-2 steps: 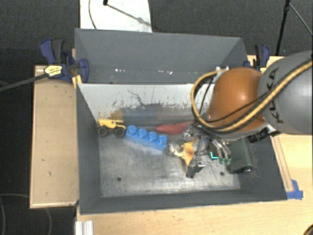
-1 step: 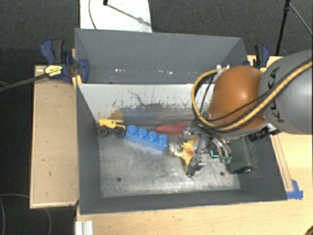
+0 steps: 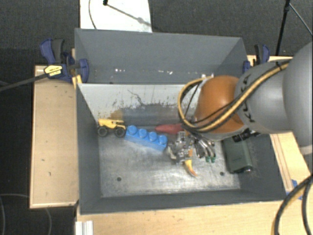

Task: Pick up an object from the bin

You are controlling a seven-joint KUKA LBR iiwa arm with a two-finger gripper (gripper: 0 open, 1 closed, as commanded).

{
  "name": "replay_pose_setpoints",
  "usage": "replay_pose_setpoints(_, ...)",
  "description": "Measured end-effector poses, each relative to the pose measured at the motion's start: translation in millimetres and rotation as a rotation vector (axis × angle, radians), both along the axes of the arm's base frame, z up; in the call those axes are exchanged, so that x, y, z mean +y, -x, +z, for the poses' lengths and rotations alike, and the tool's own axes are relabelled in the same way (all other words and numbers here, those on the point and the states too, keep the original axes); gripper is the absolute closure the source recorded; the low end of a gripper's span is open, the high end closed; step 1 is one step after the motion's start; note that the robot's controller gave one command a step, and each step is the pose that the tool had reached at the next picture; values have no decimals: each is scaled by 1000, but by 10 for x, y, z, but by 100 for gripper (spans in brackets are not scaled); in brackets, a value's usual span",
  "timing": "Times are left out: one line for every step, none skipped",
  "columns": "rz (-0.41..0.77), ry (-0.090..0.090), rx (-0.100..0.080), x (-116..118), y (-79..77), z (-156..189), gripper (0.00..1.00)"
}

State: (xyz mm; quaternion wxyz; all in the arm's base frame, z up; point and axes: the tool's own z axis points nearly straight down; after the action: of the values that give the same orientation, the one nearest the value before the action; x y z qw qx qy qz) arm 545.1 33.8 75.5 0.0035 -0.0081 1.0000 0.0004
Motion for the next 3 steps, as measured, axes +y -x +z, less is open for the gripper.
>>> replay_pose_setpoints(0, 0, 1, 0, 2, -2, 100)
replay_pose_setpoints(-18, 0, 12, -19, -36, 425, 100)
replay_pose_setpoints(-18, 1, 9, -155, -130, 1031, 100)
